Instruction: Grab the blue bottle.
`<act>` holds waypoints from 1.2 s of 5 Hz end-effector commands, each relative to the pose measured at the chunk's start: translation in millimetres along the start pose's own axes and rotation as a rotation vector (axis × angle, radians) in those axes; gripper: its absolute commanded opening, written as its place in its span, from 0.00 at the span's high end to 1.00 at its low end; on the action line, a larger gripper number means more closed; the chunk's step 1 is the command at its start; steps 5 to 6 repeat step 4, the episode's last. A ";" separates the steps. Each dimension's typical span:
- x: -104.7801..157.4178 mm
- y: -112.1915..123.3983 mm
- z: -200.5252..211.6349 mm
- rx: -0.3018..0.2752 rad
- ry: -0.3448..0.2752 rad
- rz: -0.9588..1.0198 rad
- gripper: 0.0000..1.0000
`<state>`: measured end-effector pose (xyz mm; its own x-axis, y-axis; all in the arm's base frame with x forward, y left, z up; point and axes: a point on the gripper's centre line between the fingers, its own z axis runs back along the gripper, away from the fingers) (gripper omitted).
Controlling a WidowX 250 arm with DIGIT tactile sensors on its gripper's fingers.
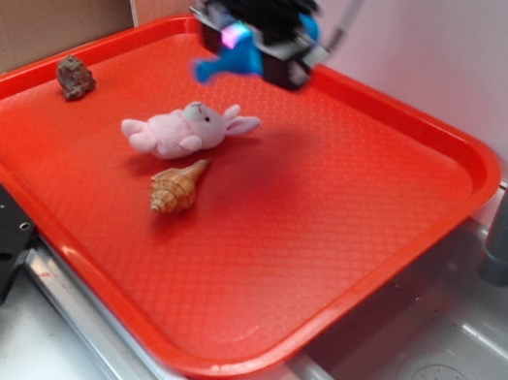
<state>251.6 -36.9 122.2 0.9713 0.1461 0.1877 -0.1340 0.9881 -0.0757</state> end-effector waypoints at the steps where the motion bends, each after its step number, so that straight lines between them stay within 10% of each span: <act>1: -30.0 32.7 62.9 -0.025 0.061 0.046 1.00; 3: -33.5 73.2 57.1 0.116 0.052 0.127 1.00; 6: -33.0 74.8 52.1 0.119 0.050 0.129 1.00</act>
